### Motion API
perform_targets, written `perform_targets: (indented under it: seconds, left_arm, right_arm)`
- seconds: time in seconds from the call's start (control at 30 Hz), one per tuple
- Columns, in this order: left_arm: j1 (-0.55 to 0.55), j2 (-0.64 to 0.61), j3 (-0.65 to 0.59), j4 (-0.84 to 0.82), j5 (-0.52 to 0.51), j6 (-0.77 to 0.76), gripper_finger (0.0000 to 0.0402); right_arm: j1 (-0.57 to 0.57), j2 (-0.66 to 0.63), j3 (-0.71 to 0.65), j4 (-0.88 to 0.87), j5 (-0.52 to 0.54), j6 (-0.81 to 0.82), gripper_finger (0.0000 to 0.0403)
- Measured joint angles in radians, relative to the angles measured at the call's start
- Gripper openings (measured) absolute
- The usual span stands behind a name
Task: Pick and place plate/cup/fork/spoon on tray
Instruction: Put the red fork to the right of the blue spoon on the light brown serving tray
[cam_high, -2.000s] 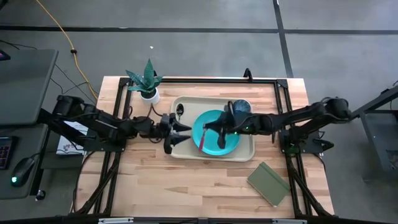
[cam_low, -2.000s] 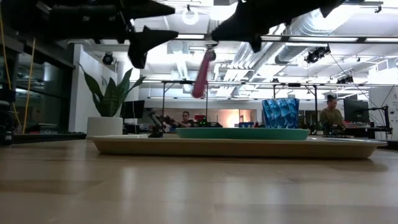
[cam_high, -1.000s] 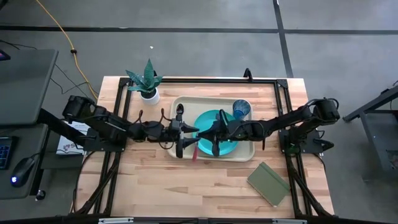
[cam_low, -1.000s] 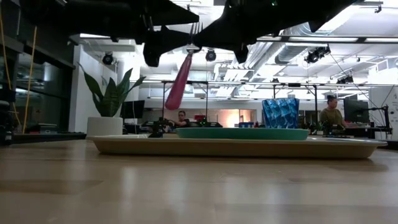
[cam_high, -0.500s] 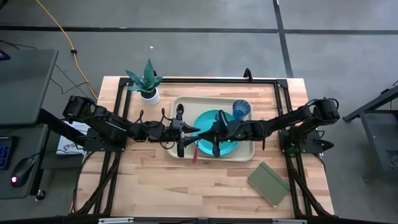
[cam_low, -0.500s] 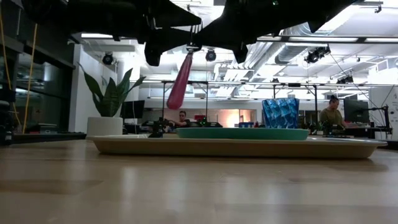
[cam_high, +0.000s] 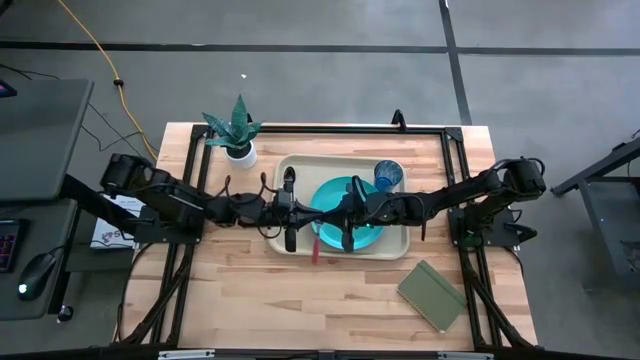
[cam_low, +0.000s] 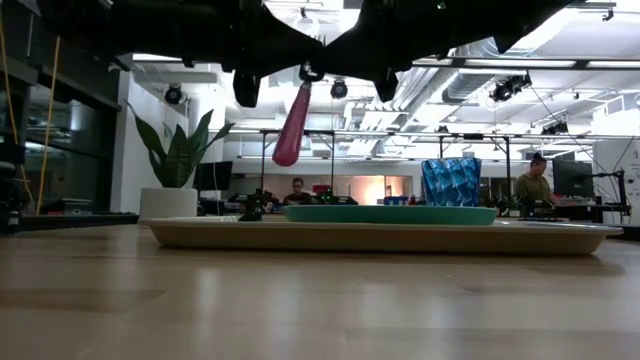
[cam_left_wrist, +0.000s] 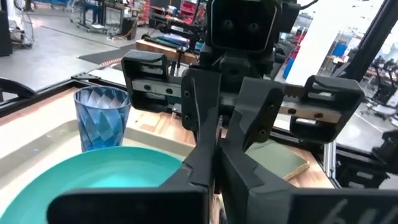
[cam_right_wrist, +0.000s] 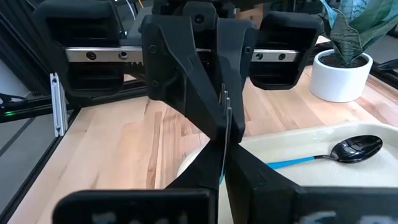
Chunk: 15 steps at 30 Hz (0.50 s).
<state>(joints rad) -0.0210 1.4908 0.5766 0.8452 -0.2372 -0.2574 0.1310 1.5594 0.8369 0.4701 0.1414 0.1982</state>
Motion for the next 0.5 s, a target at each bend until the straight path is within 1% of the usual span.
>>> perform_targets:
  seconds: [0.1, 0.17, 0.33, 0.4, 0.5]
  left_arm:
    - [0.007, -0.023, 0.001, -0.048, 0.008, -0.001, 0.0001]
    - [0.012, -0.046, 0.001, -0.081, 0.005, 0.006, 0.0001]
    - [0.015, -0.117, -0.003, -0.194, -0.032, 0.039, 0.0000]
    - [0.015, -0.151, 0.000, -0.227, -0.051, 0.050, 0.0000]
    - [0.026, -0.208, -0.002, -0.335, -0.052, 0.066, 0.0000]
  right_arm:
    - [-0.002, -0.022, 0.000, -0.017, 0.004, 0.008, 0.0016]
    - [-0.003, -0.046, -0.001, -0.036, 0.011, 0.011, 0.0036]
    - [0.001, -0.124, 0.000, -0.104, 0.067, 0.010, 0.0112]
    - [0.001, -0.153, 0.000, -0.165, 0.069, 0.010, 0.0144]
    - [0.001, -0.214, 0.000, -0.243, 0.070, 0.012, 0.0184]
